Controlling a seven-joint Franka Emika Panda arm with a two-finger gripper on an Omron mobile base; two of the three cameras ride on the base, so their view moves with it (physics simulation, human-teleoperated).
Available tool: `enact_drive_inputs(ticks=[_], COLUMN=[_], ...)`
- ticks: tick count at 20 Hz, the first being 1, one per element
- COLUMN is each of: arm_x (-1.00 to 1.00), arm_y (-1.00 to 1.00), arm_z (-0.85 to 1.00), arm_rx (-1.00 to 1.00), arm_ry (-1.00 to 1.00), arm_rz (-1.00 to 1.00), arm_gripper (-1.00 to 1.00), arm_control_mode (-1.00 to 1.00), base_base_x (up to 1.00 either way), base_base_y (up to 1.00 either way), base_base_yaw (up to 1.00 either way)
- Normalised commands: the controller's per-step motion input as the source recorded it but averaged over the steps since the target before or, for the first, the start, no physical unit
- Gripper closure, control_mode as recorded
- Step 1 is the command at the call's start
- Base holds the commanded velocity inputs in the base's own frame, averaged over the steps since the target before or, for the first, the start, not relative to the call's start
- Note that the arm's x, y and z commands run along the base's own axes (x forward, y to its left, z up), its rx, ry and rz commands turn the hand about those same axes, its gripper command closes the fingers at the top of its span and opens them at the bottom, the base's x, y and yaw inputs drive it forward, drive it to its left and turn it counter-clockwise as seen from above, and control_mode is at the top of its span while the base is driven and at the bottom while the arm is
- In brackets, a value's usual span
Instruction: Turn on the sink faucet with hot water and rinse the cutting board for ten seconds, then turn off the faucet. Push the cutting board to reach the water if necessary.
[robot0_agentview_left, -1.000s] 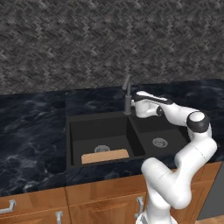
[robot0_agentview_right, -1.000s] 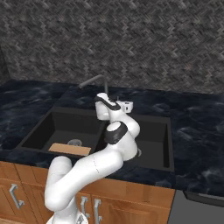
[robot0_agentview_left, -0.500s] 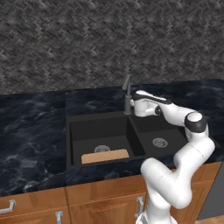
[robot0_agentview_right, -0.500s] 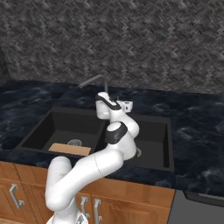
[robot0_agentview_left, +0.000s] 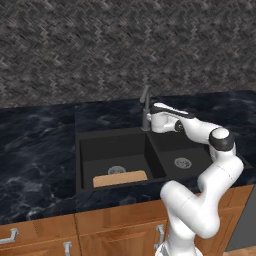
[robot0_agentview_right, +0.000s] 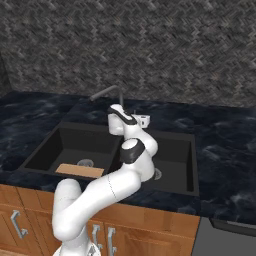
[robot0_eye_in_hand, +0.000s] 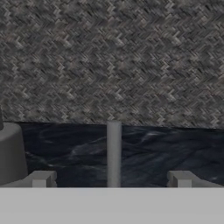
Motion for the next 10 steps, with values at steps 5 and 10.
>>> enact_drive_inputs(ticks=[5, 10], arm_x=[0.0, 0.0], arm_y=[0.0, 0.0], arm_z=[0.0, 0.0], arm_rx=[0.0, 0.0], arm_ry=[0.0, 0.0], arm_rz=[0.0, 0.0], arm_gripper=[-1.0, -1.0], arm_control_mode=[-1.0, -1.0], base_base_x=[0.0, 0.0], base_base_y=[0.0, 0.0], base_base_yaw=[0.0, 0.0])
